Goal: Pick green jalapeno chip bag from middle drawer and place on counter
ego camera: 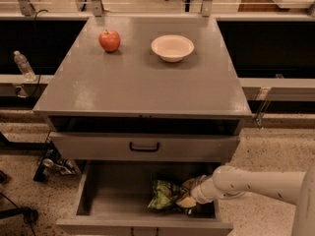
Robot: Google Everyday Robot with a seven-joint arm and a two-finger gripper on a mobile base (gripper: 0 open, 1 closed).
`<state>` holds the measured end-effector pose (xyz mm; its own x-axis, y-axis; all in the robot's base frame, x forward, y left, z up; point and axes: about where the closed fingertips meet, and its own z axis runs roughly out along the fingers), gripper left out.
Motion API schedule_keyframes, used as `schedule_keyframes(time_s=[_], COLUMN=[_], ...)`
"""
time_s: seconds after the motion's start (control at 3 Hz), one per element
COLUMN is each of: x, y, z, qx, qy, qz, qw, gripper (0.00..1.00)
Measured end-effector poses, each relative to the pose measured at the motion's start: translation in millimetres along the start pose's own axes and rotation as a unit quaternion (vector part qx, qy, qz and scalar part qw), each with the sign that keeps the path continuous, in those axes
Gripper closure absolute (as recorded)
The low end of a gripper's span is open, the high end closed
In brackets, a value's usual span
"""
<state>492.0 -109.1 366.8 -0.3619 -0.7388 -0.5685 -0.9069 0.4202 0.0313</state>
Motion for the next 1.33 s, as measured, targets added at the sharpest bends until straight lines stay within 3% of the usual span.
schedule_keyframes(time_s=[0.33,0.67,1.0,1.33], x=[-10.0,-31.5,-56.1,-83.8], y=[4.0,12.3,22.0,33.2], z=[-11.5,-33.2,-55.7,-79.4], qx=[-0.007,-0.019,-0.035,-0.059], qy=[-0.018,-0.053,-0.092,-0.128], qz=[-0.009,-0.034,-0.063,-0.099], qw=[0.9998,0.9978,0.9931,0.9851], gripper=[0.88,1.00,1.00,1.00])
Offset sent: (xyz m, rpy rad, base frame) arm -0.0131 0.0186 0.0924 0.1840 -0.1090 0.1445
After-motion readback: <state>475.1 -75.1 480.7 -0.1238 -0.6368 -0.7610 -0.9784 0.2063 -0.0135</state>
